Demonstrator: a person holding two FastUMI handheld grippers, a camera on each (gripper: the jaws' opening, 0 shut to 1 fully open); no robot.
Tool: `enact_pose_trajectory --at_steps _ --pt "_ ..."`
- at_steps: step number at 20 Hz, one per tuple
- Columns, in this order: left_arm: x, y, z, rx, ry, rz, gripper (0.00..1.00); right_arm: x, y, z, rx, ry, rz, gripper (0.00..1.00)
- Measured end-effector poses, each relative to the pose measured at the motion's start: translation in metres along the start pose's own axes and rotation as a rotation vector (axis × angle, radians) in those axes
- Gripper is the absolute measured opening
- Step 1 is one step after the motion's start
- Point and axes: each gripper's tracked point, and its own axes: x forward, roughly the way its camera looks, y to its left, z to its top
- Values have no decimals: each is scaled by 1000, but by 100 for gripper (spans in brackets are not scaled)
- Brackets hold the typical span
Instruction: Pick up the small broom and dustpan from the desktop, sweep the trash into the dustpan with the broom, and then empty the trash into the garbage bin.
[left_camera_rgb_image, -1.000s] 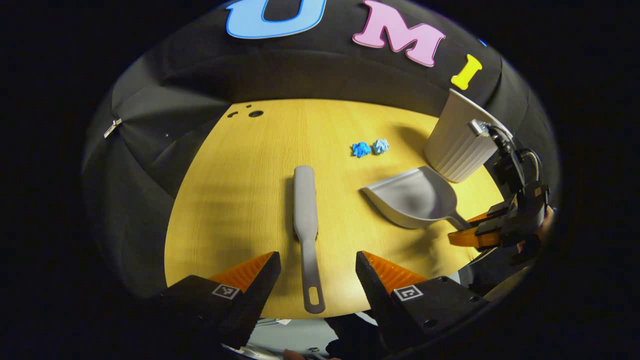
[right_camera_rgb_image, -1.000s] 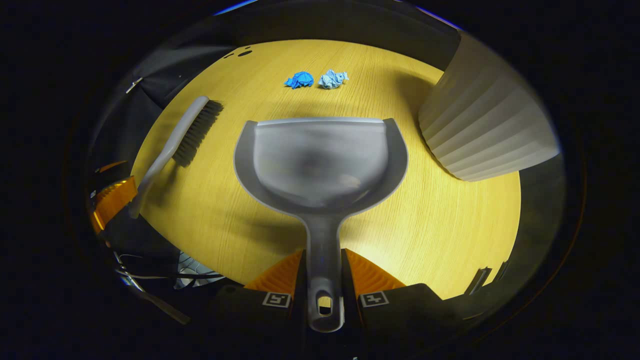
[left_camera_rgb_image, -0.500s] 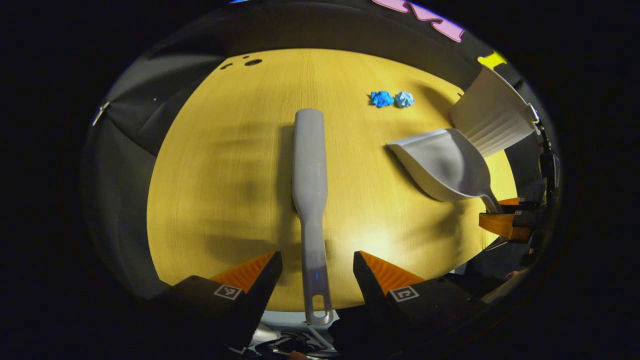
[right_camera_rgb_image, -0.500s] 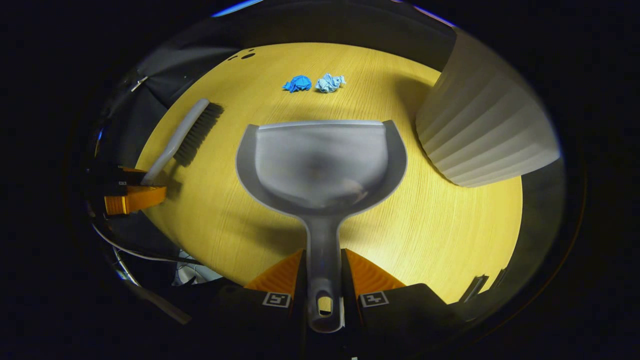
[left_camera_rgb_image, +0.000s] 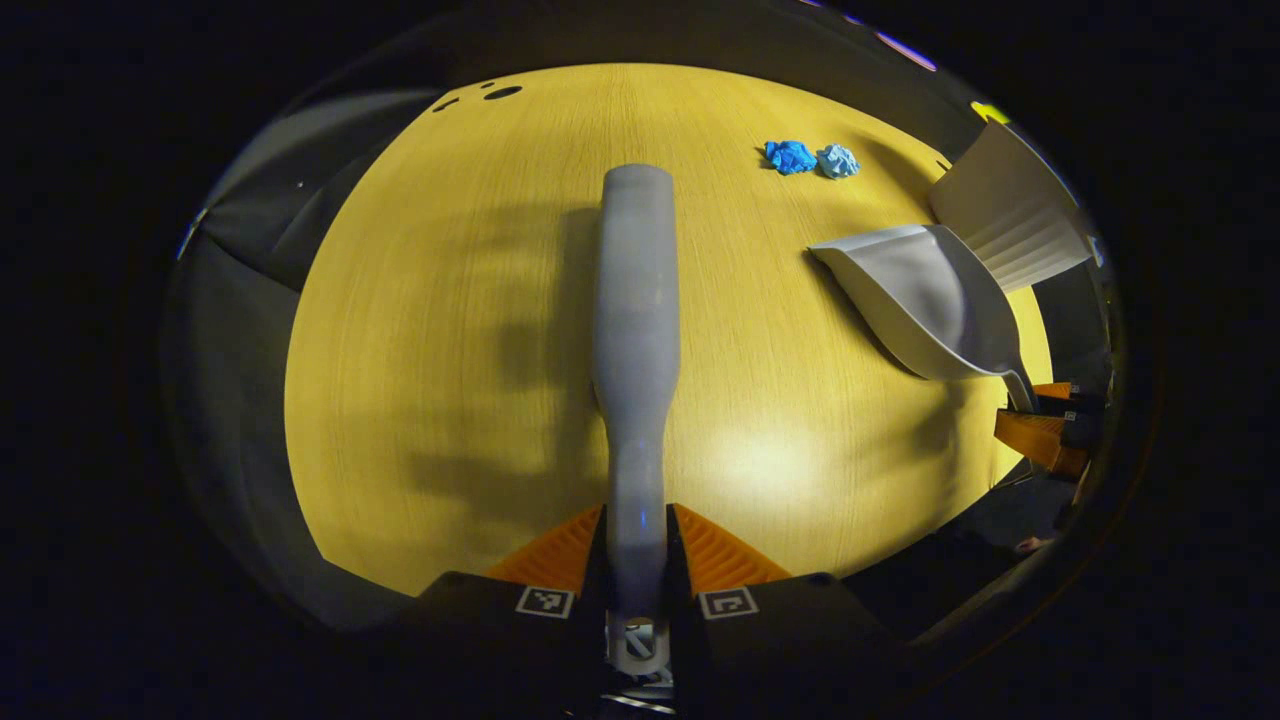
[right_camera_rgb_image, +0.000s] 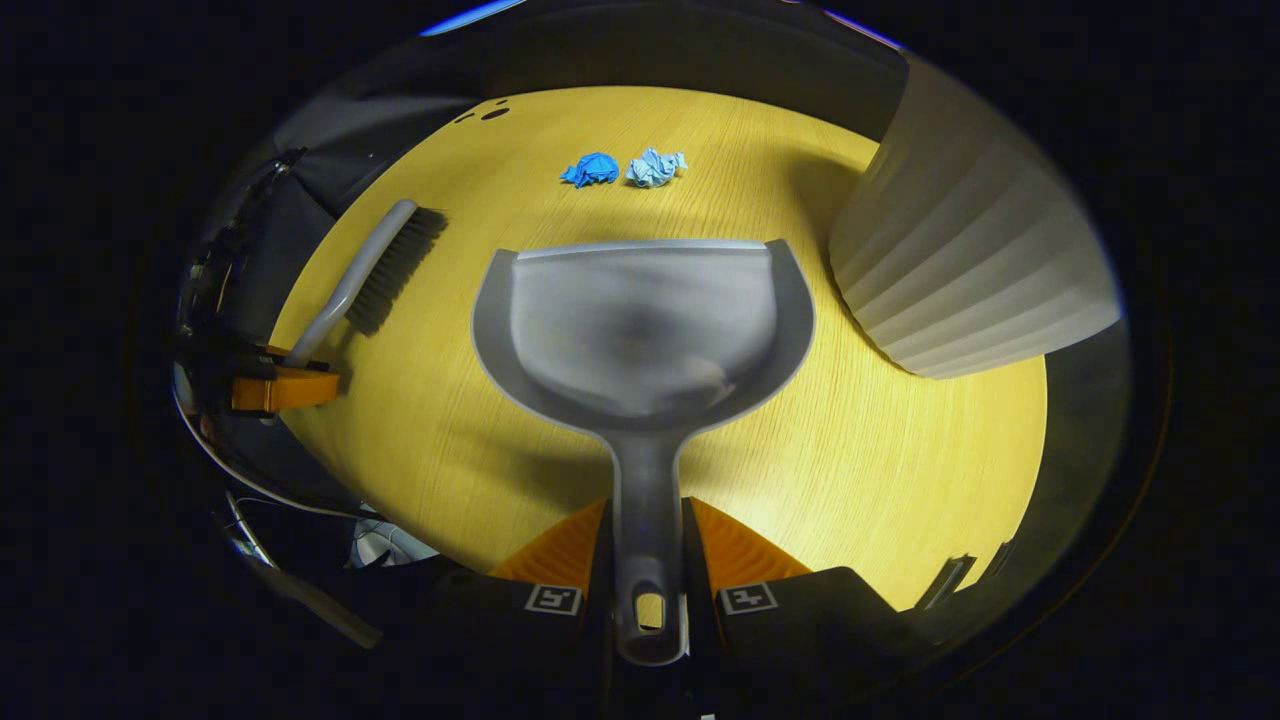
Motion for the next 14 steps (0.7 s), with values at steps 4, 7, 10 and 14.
enact_pose_trajectory --at_steps 4,7,10,14 --pt "-9 8 7 67 -18 0 28 1 0 -1 7 5 5 35" --pt "-20 14 23 130 -39 -17 27 1 0 -1 15 15 8 35" --pt "-14 17 38 214 -15 -34 25 -1 2 -2 19 23 10 35" --pt "-9 21 53 312 -2 -27 21 0 1 -2 21 24 8 35"
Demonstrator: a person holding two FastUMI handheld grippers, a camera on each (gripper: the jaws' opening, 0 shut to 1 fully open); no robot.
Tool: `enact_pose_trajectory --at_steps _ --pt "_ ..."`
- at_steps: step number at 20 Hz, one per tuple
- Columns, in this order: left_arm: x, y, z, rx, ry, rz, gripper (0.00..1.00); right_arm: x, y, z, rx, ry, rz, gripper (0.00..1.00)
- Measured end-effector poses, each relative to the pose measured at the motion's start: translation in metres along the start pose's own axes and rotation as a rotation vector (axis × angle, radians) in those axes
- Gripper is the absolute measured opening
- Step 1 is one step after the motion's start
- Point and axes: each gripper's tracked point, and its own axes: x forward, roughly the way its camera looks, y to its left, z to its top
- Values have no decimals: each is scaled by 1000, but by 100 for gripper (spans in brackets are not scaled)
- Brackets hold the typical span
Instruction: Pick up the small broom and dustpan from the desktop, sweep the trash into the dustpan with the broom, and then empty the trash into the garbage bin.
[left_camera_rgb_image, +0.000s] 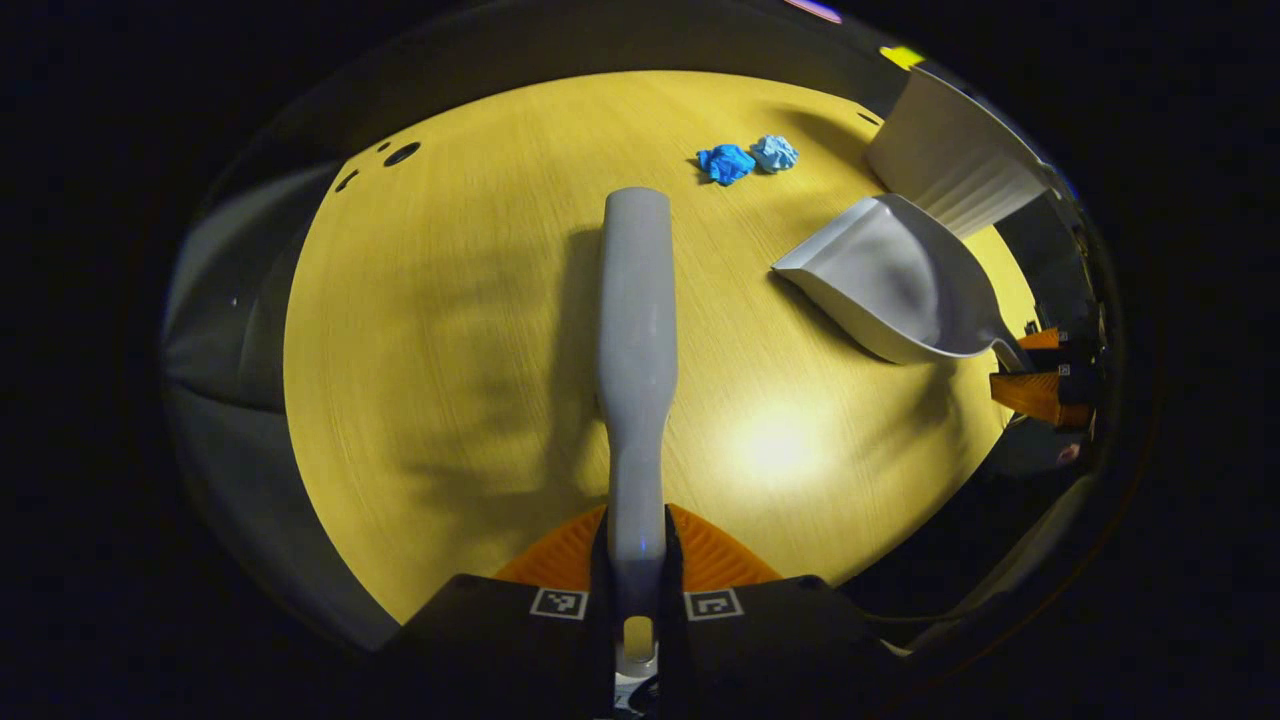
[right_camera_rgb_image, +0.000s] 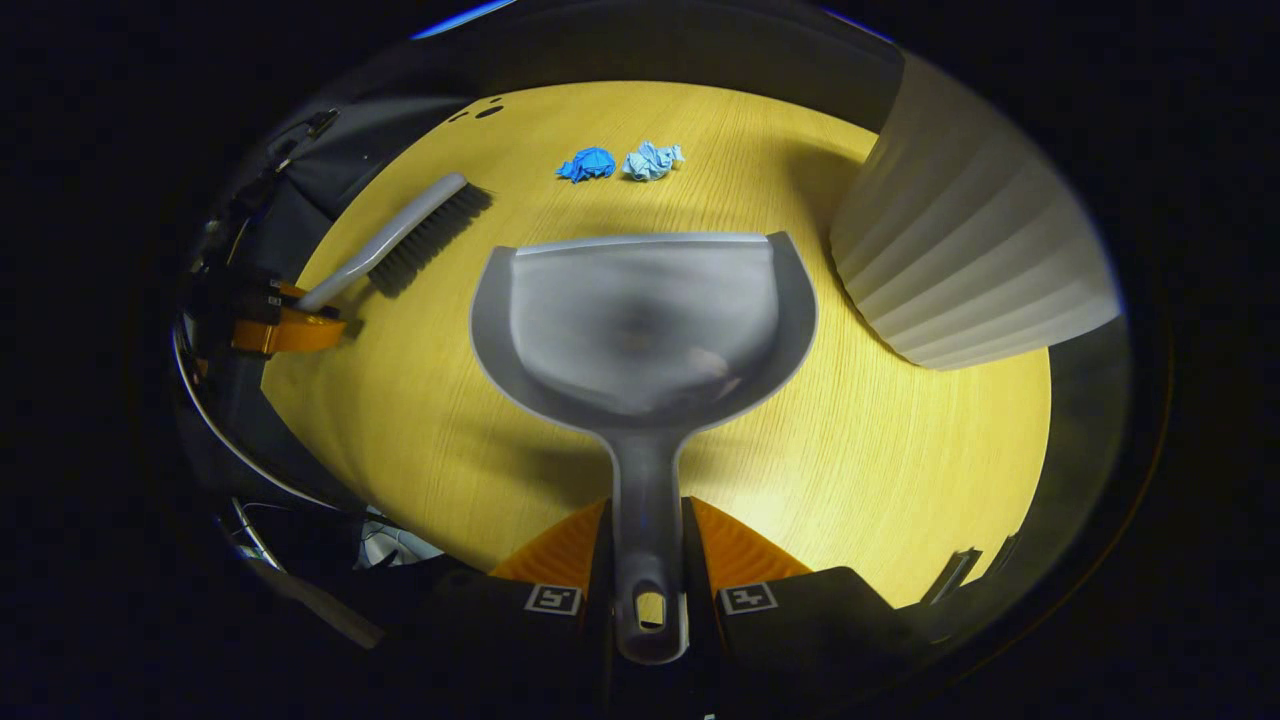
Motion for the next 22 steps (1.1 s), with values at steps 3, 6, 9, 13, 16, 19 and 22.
enact_pose_trajectory --at_steps 3,6,9,13,16,19,22 --pt "-2 -1 8 -1 -11 -15 19 0 0 0 1 -4 -2 35" --pt "-5 -1 15 12 -28 -12 21 1 0 0 3 -5 -3 35" --pt "-12 1 27 20 -51 -11 17 0 1 1 6 -7 -3 35" --pt "-17 18 70 141 -74 -7 17 0 2 1 13 -1 2 35" --pt "-9 29 119 287 -77 20 17 0 5 3 26 7 10 35" --pt "2 27 159 375 -90 30 17 0 6 5 29 7 7 35" --pt "14 22 181 450 -96 42 17 1 6 8 44 5 6 35"
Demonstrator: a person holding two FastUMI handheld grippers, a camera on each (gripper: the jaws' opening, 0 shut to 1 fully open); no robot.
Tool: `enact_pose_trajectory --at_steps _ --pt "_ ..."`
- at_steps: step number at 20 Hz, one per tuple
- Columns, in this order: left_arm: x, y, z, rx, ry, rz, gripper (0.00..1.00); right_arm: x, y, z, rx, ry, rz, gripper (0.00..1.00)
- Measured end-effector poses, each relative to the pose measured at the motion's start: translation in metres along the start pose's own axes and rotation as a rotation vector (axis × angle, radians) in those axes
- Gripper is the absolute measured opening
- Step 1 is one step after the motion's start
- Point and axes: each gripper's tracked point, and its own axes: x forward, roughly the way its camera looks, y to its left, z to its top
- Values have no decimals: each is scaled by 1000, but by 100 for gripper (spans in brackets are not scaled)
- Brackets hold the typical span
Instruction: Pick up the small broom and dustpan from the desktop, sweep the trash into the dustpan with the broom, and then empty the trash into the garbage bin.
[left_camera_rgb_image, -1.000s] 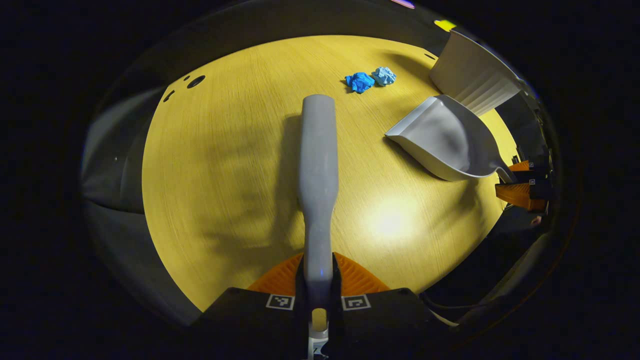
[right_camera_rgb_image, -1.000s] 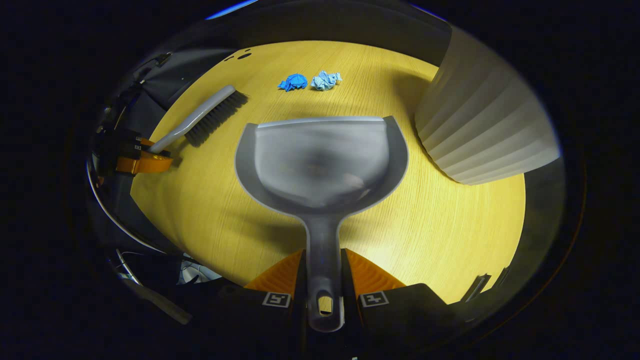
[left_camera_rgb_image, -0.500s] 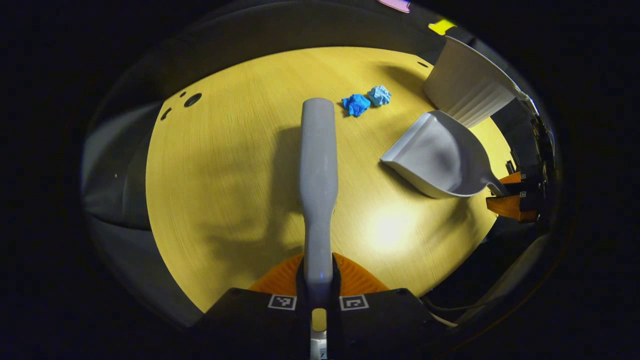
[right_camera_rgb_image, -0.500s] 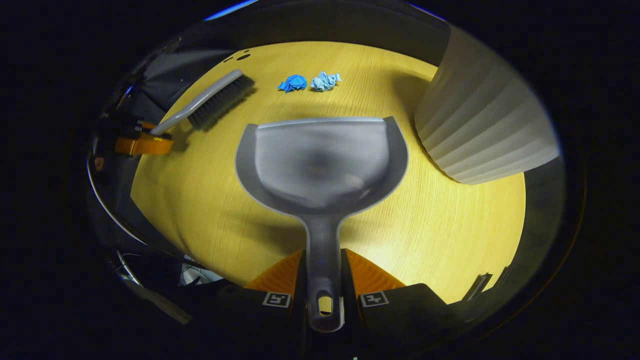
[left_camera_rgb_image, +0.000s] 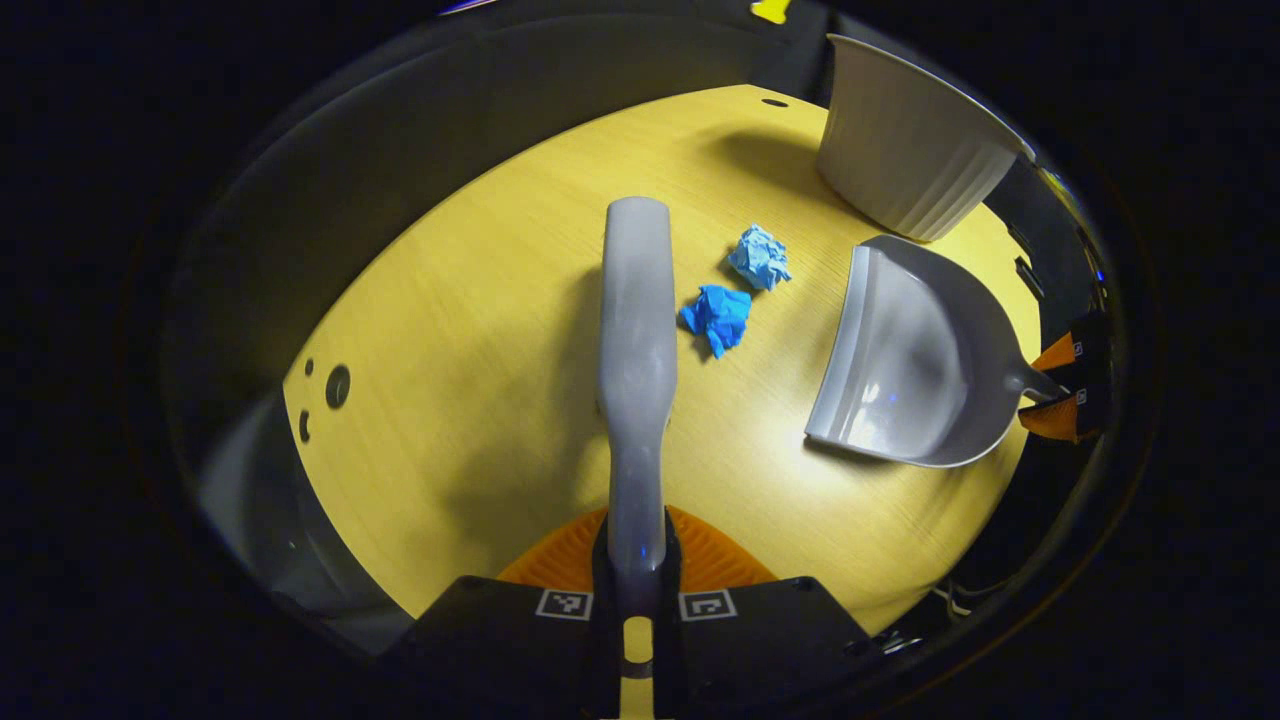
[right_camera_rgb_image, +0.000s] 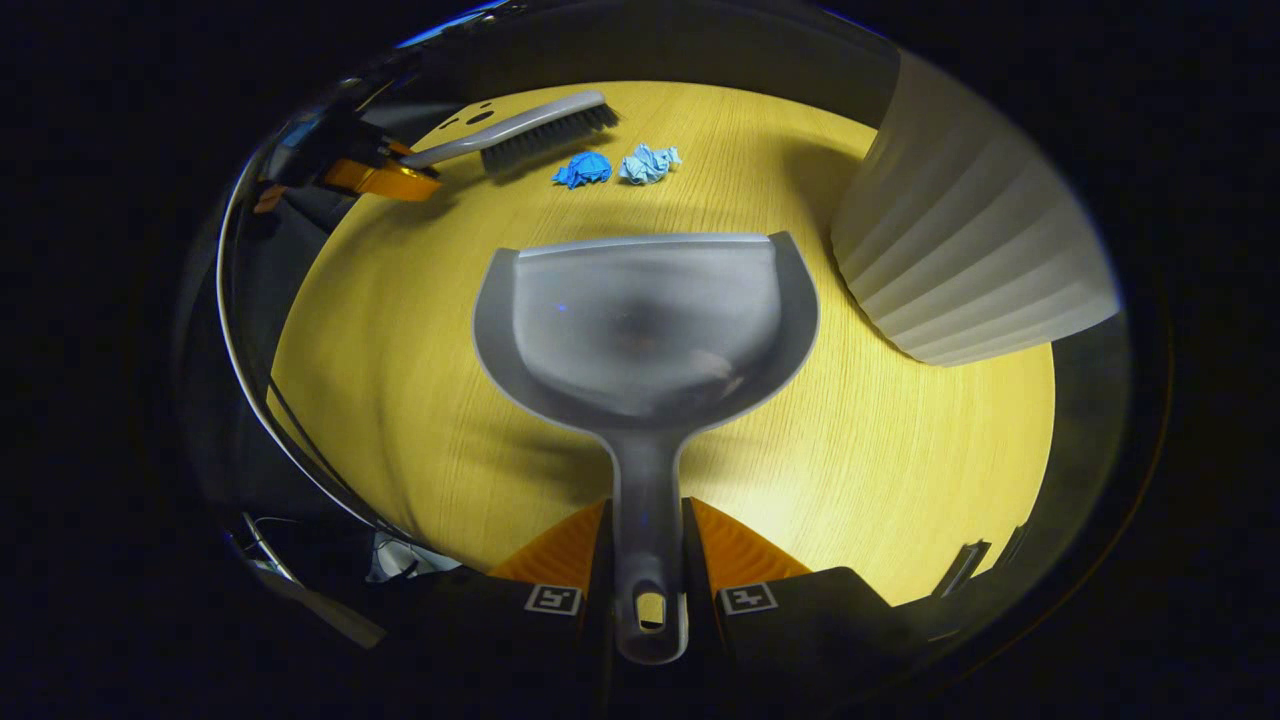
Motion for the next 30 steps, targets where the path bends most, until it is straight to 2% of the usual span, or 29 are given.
enact_pose_trajectory --at_steps 2,3,4,10,14,17,19,20,24,25,27,30 --pt "5 -3 6 17 -3 -2 17 1 0 2 4 0 -2 35" --pt "7 -2 8 20 -9 6 17 0 0 1 5 2 -1 39" --pt "11 0 11 28 -5 18 17 1 0 2 2 3 -1 35" --pt "25 -1 16 79 17 29 17 -1 0 2 3 8 3 35" --pt "21 -28 13 137 6 -27 17 0 0 3 5 11 2 35" --pt "16 -67 4 124 -9 -103 17 0 1 5 10 9 3 35" --pt "12 -84 -4 161 -11 -136 19 0 1 4 8 12 4 35" --pt "11 -90 -5 186 -11 -153 16 0 1 4 7 12 5 35" --pt "1 -117 -14 246 -28 -228 17 3 1 9 1 -6 13 35" --pt "2 -120 -13 258 -29 -241 20 0 2 8 -1 -12 13 35" --pt "-3 -117 -14 269 -37 -244 17 2 0 6 0 -18 13 35" --pt "5 -98 -4 213 -35 -200 17 1 -2 5 1 -23 12 35"
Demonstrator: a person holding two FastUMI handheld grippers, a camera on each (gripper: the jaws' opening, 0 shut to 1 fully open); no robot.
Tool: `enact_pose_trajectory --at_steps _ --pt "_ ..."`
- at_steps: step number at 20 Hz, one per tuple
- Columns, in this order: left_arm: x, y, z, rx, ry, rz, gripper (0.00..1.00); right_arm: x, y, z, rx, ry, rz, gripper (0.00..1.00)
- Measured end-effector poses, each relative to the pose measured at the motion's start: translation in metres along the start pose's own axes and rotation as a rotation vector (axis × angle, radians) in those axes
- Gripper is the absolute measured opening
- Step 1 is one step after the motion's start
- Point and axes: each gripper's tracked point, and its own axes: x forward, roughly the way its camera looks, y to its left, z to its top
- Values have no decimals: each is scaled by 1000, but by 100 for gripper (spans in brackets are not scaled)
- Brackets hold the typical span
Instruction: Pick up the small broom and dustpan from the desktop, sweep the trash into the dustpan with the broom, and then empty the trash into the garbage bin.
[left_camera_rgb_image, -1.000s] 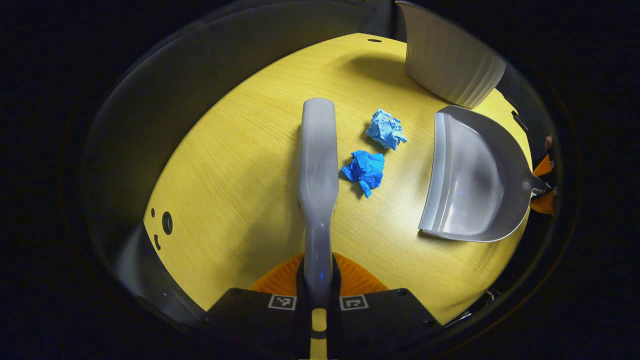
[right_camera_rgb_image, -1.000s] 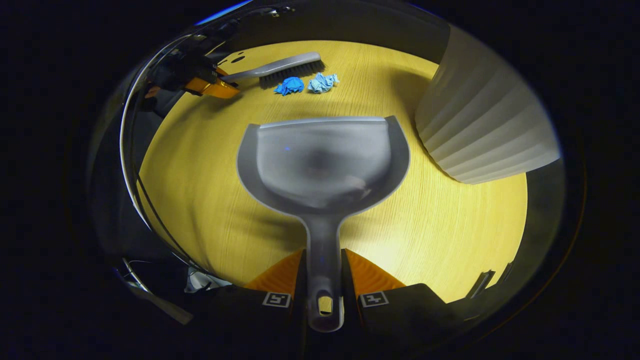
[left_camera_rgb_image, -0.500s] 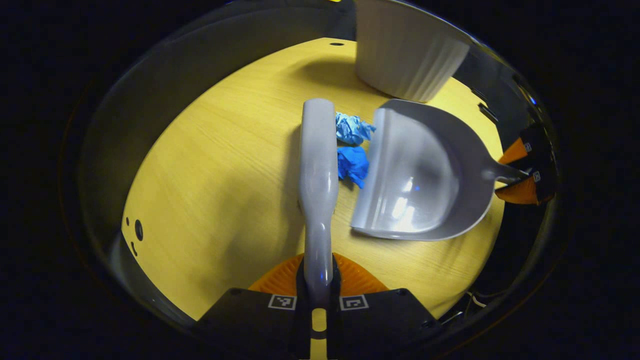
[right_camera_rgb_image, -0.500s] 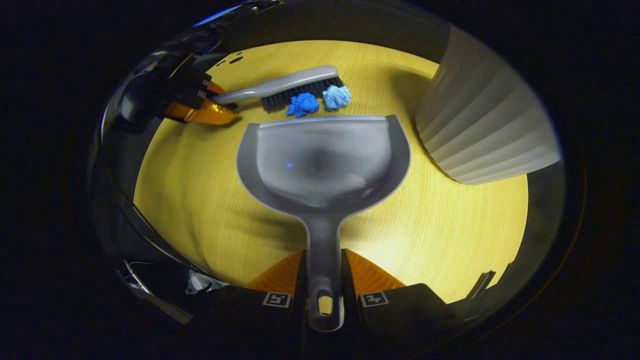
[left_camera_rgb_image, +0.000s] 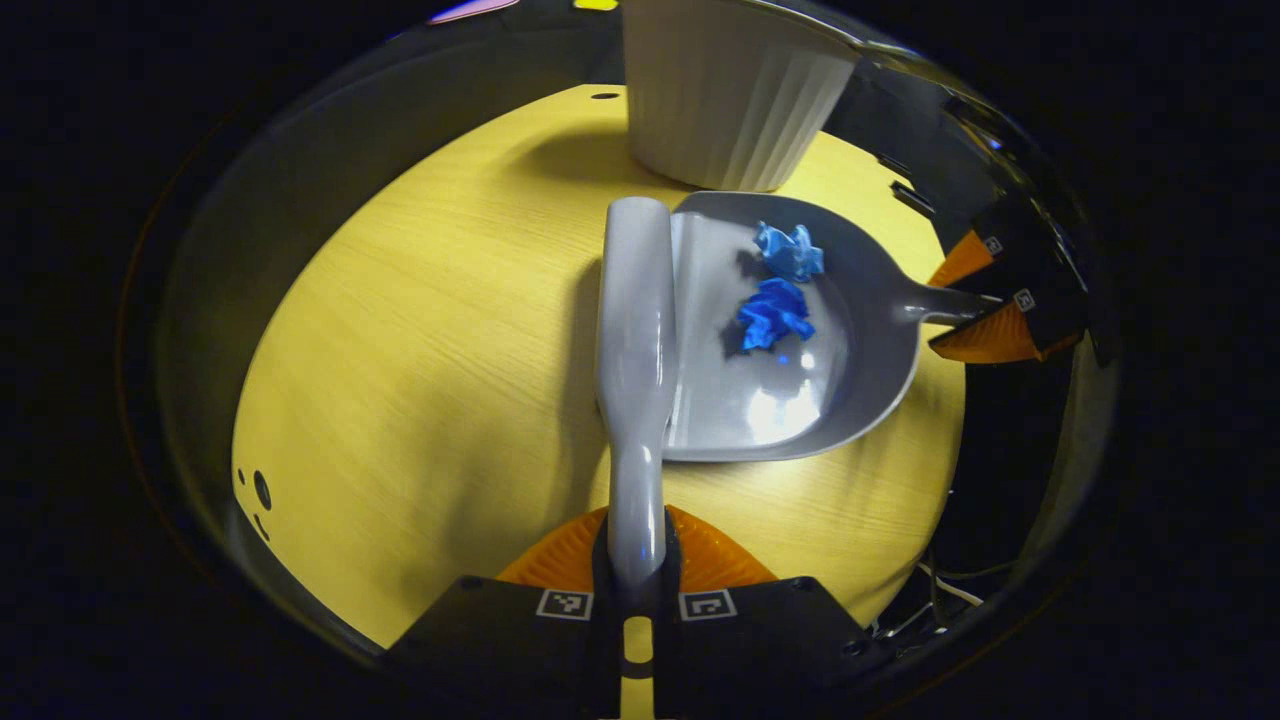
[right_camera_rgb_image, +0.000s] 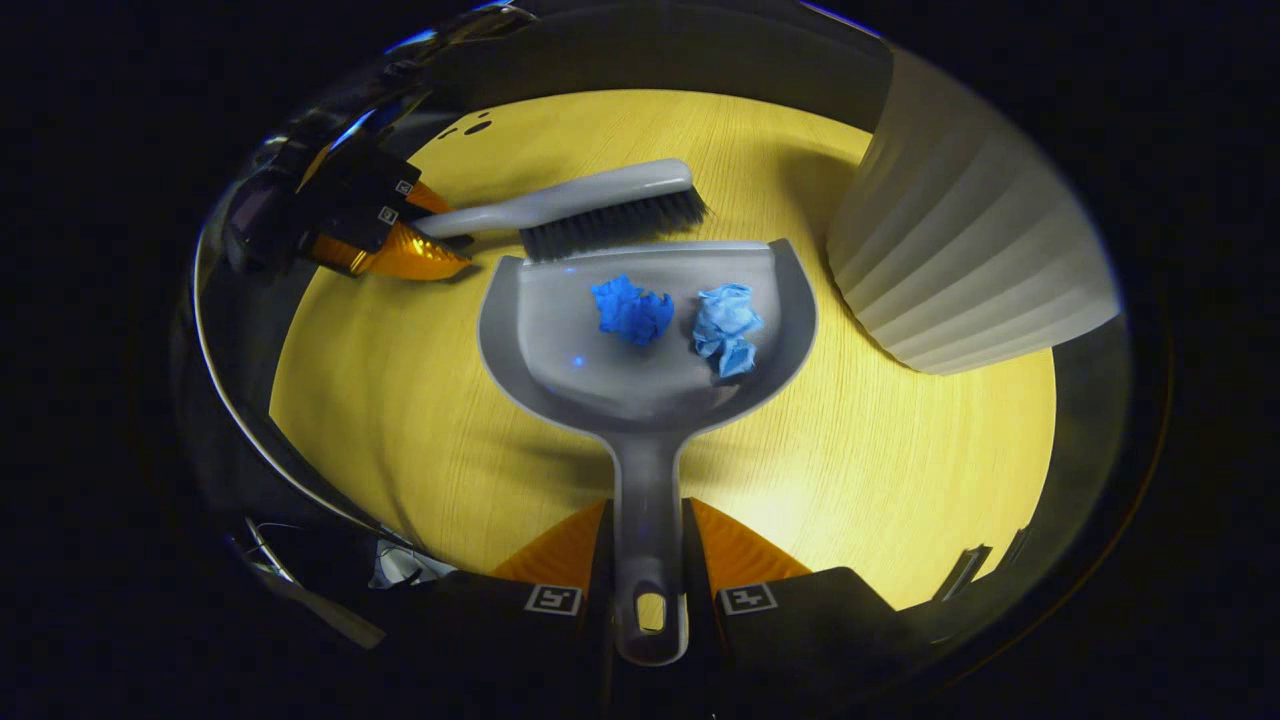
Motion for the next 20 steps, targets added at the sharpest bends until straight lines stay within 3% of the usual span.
enact_pose_trajectory --at_steps 2,6,14,16,17,18,20 --pt "3 5 4 -15 0 26 17 0 -1 0 -4 3 -2 35" --pt "12 -20 14 8 16 -72 17 -3 -1 -2 -1 5 -1 35" --pt "-3 -41 6 49 29 -122 17 -4 -2 -5 2 9 -8 35" --pt "-8 -30 0 34 34 -71 17 -6 -1 -4 7 1 -4 35" --pt "-12 -23 -4 13 30 -28 17 -5 -1 -5 6 -2 -3 43" --pt "-16 -10 -6 -16 22 12 17 -5 -2 -6 3 -3 -3 35" --pt "-25 0 -17 -102 -3 56 17 -8 -3 -6 -1 -14 -7 35"
